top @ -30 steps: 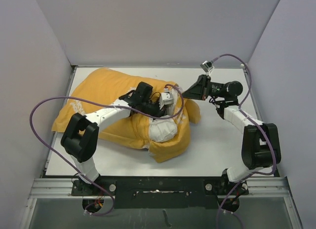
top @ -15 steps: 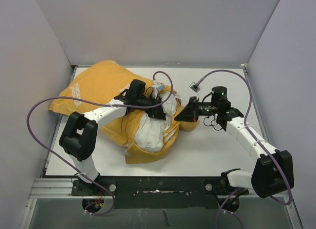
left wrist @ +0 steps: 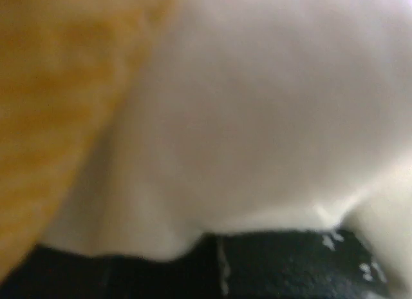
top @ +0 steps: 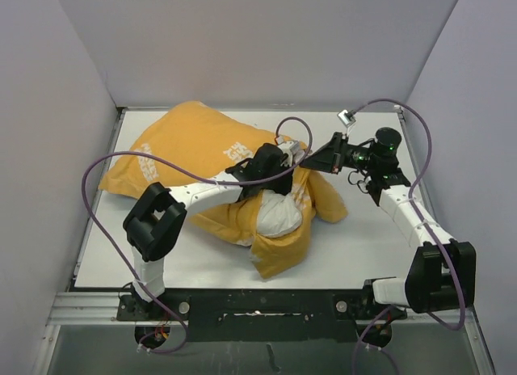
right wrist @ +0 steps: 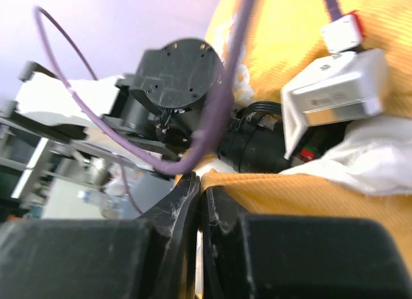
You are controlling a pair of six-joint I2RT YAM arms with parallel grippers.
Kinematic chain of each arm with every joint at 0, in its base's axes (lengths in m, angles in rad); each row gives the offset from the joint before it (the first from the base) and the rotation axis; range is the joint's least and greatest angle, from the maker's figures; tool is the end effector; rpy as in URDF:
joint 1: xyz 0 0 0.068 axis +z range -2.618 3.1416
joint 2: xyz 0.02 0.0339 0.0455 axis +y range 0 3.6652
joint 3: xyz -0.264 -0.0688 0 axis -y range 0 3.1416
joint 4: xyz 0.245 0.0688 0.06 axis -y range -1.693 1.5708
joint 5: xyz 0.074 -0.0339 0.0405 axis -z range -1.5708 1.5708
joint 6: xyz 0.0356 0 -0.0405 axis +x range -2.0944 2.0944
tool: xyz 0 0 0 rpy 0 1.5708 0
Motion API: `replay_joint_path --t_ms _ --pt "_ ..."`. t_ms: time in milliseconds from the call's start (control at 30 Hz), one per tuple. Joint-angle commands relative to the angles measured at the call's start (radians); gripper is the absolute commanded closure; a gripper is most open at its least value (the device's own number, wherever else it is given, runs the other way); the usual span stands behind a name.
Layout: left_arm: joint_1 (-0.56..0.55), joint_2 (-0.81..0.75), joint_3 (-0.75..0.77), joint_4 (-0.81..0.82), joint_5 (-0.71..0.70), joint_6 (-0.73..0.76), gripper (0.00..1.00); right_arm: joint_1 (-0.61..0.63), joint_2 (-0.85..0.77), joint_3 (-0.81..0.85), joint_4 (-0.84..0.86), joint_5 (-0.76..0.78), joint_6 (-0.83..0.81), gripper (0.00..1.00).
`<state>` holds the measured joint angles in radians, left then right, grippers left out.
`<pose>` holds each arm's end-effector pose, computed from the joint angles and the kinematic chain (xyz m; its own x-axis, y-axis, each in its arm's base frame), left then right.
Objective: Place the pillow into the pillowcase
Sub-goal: Stuff the pillow into the pillowcase.
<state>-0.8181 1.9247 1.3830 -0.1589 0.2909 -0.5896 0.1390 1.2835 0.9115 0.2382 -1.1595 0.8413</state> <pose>0.2899 -0.3245 0.2165 -0.8384 0.1159 -0.5326 0.4607 0.6729 -0.5787 0.2754 0.0715 0.3218 -0.8000 0.1890 -0.5694 -0.5380 0.1938 0.8203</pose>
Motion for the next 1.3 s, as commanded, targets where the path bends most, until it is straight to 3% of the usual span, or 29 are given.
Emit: replay_joint_path --t_ms 0,67,133,167,233,333,433,500,667,900,1033,1067,1133,1200,1267 --pt "0.035 0.077 -0.205 0.09 -0.096 -0.07 1.0 -0.117 -0.044 0.146 0.721 -0.262 0.512 1.0" --pt "0.041 0.066 -0.245 0.199 -0.019 -0.074 1.0 -0.097 -0.06 0.119 0.31 -0.234 0.21 1.0" --pt "0.045 0.065 -0.221 0.252 0.064 -0.064 1.0 -0.006 -0.049 0.135 -0.227 -0.157 -0.258 1.0" --pt "0.044 0.062 -0.204 0.275 0.099 -0.062 1.0 0.041 -0.027 0.136 -0.407 -0.101 -0.439 1.0" --pt "0.048 0.042 -0.173 0.311 0.172 -0.067 1.0 0.064 -0.009 0.044 -0.381 -0.046 -0.502 1.0" --pt "0.064 -0.024 -0.15 0.367 0.255 -0.087 0.8 0.028 0.045 0.086 -0.575 -0.023 -0.672 1.0" --pt "0.095 -0.124 -0.17 0.419 0.305 -0.118 0.51 -0.022 0.054 0.05 -0.546 -0.026 -0.663 1.0" --pt "0.124 -0.205 -0.208 0.454 0.321 -0.149 0.4 -0.05 0.048 0.01 -0.516 -0.028 -0.658 1.0" --pt "0.185 -0.379 -0.277 0.414 0.346 -0.193 0.37 -0.101 0.058 -0.016 -0.496 -0.041 -0.656 1.0" --pt "0.192 -0.51 -0.287 0.371 0.349 -0.204 0.37 -0.101 0.104 -0.023 -0.427 -0.083 -0.597 1.0" --pt "0.192 -0.557 -0.274 0.437 0.422 -0.262 0.43 -0.101 0.098 -0.034 -0.358 -0.114 -0.545 1.0" --pt "0.187 -0.57 -0.26 0.425 0.439 -0.239 0.46 -0.101 0.094 -0.037 -0.346 -0.117 -0.537 1.0" --pt "0.139 -0.597 -0.191 0.234 0.379 -0.066 0.46 -0.101 0.091 -0.039 -0.337 -0.123 -0.53 1.0" --pt "0.042 -0.594 -0.11 0.042 0.156 0.165 0.4 -0.101 0.089 -0.045 -0.32 -0.131 -0.519 1.0" --pt "0.004 -0.536 -0.029 -0.062 -0.017 0.277 0.39 -0.101 0.086 -0.055 -0.291 -0.143 -0.497 1.0"
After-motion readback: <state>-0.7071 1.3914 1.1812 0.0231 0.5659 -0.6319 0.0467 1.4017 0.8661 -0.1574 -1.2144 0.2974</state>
